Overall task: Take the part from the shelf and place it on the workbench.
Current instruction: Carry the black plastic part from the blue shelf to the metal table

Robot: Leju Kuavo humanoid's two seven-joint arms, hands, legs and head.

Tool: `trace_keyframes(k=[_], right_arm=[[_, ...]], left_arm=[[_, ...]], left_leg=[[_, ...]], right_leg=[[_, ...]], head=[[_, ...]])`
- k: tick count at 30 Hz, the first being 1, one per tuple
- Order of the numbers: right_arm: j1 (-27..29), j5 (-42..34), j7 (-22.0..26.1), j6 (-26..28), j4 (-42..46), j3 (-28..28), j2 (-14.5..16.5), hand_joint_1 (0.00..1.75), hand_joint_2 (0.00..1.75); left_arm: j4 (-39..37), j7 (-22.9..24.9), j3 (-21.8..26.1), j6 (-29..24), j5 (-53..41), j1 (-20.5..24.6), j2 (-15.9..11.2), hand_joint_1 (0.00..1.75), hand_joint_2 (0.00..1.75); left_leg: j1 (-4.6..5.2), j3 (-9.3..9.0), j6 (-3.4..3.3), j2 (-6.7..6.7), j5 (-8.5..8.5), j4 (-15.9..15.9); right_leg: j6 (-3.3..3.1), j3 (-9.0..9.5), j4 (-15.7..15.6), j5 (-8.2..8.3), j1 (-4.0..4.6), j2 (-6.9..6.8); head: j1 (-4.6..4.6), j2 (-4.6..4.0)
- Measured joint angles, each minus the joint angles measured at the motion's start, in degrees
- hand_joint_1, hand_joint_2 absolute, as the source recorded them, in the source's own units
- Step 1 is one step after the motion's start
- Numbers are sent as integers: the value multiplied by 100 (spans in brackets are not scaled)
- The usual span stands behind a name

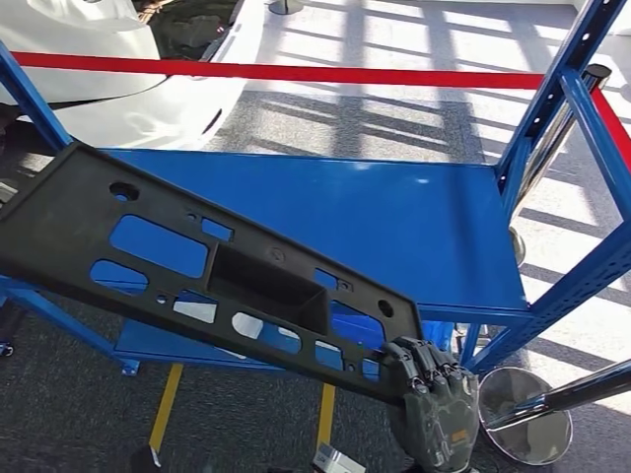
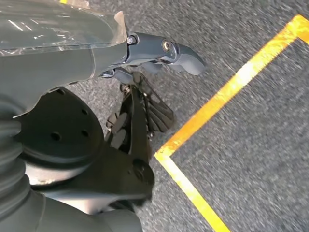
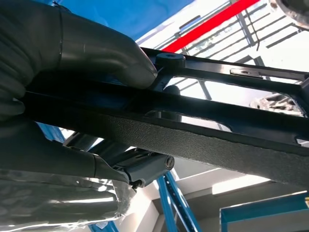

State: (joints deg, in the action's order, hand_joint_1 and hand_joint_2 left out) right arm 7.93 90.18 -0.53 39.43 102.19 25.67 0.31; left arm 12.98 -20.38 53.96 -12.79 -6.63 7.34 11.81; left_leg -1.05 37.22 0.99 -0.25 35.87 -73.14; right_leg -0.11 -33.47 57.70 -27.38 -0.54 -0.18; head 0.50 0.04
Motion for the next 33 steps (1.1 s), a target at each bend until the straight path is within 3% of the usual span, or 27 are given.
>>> trace_keyframes(k=[3, 5, 7, 8, 10, 12, 13, 14, 15, 16, 18, 19, 21, 23, 24, 26, 28, 29, 30, 31, 33], right_arm=[[-3, -1, -5, 2, -7, 2, 0, 175, 175], [-12, -2, -10, 2, -5, 5, 0, 175, 175], [-20, -4, -13, 2, -6, 10, -1, 175, 175], [-23, -8, -16, 2, -9, 13, -3, 175, 175], [-24, -16, -26, 2, -22, 16, -9, 175, 175], [-26, -22, -34, 2, -42, 21, -17, 175, 175], [-25, -23, -37, 2, -53, 23, -22, 175, 175], [-25, -25, -42, 2, -64, 25, -27, 175, 175], [-25, -26, -48, 2, -74, 25, -31, 175, 175], [-28, -27, -53, 2, -80, 25, -33, 175, 175], [-44, -27, -61, 3, -81, 27, -35, 175, 175], [-56, -28, -63, 4, -81, 29, -35, 175, 175], [-68, -32, -66, 7, -80, 33, -35, 175, 175], [-70, -35, -68, 7, -81, 35, -35, 175, 175], [-71, -38, -69, 7, -83, 37, -35, 175, 175], [-73, -51, -69, 7, -86, 45, -35, 175, 175], [-69, -70, -69, 7, -96, 52, -35, 175, 175], [-69, -76, -69, 7, -105, 54, -35, 175, 175], [-69, -79, -69, 7, -114, 54, -35, 175, 175], [-68, -79, -69, 7, -122, 55, -35, 175, 175], [-69, -79, -69, 8, -128, 56, -35, 175, 175]], left_arm=[[0, -6, -1, 0, -1, 8, -3, 0, 175], [0, -11, -1, 0, -2, 12, -3, 0, 175], [0, -14, -1, 0, -2, -1, -4, 0, 175], [0, -15, -1, 0, -3, -3, -4, 0, 175], [0, -15, 0, 0, -5, 1, -3, 0, 175], [0, -15, -1, 0, -6, 3, -4, 0, 175], [0, -15, -1, 0, -6, 2, -4, 0, 175], [0, -14, 0, 0, -6, -1, -5, 0, 175], [0, -14, 0, 0, -6, -3, -5, 0, 175], [0, -13, 0, 0, -6, -4, -5, 0, 175], [0, -13, 0, 1, -6, -6, 1, 0, 175], [0, -14, 0, 2, -5, -9, 4, 0, 175], [0, -14, -1, 7, -5, -13, 7, 0, 175], [0, -14, -1, 8, -6, -21, 6, 0, 175], [0, -14, 0, 7, -6, -25, 4, 0, 175], [0, -15, 1, 7, -4, -29, 1, 0, 175], [0, -15, 1, 7, -2, -31, -3, 0, 175], [0, -15, 1, 7, -2, -32, -5, 0, 175], [0, -15, 1, 7, -2, -34, -8, 0, 175], [0, -15, 1, 7, -2, -34, -10, 0, 175], [0, -15, 1, 9, -2, -26, -11, 0, 175]], left_leg=[[2, -769, -32, 1, -331, 1124], [24, -992, -75, -1, -350, 1532], [39, -953, -152, 7, -401, 1553], [40, -918, -206, 20, -445, 1555], [40, -813, -315, 50, -555, 1570], [71, -678, -369, 69, -660, 1565], [89, -611, -380, 75, -713, 1562], [108, -544, -386, 80, -765, 1559], [128, -479, -391, 82, -816, 1555], [147, -419, -392, 80, -865, 1553], [176, -332, -382, 74, -952, 1548], [184, -305, -360, 72, -997, 1546], [177, -261, -297, 75, -1090, 1548], [155, -205, -231, 69, -1093, 1530], [149, -164, -199, 63, -968, 1447], [123, -19, -137, 53, -447, 964], [89, 133, -82, 54, -4, 217], [72, 142, -58, 54, 25, -32], [54, 69, -38, 54, -78, -99], [33, -95, -17, 55, -251, 44], [-6, -638, 28, 54, -456, 787]], right_leg=[[60, -136, 61, 81, 8, 1], [132, -184, 85, 150, 20, 0], [217, -211, 86, 213, 10, 5], [253, -238, 122, 156, 2, 9], [302, -359, 469, -237, -13, 15], [324, -528, 1190, -778, -14, 15], [328, -571, 1518, -920, -14, 14], [324, -543, 1697, -930, -12, 15], [308, -417, 1662, -823, -7, 16], [275, -190, 1411, -660, 3, 18], [160, 441, 515, -441, 55, 31], [106, 703, 101, -426, 82, 37], [34, 924, -311, -450, 132, 43], [-34, 879, -384, -370, 127, 26], [-76, 832, -408, -310, 114, 12], [-132, 687, -414, -184, 97, -16], [-137, 491, -368, -66, 95, -29], [-127, 383, -330, -14, 91, -36], [-111, 269, -281, 32, 83, -42], [-89, 157, -223, 69, 70, -44], [-32, -58, -64, 125, 55, -41]], head=[[-1, 0], [-5, 0], [-8, 0], [-10, 0], [-18, 0], [-22, -1], [-22, -1], [-22, -1], [-22, 0], [-22, -1], [-19, 0], [-15, 0], [-12, 0], [-12, -1], [-10, 0], [-5, -1], [-6, -1], [-7, -1], [-7, -1], [-6, -1], [-1, 0]])
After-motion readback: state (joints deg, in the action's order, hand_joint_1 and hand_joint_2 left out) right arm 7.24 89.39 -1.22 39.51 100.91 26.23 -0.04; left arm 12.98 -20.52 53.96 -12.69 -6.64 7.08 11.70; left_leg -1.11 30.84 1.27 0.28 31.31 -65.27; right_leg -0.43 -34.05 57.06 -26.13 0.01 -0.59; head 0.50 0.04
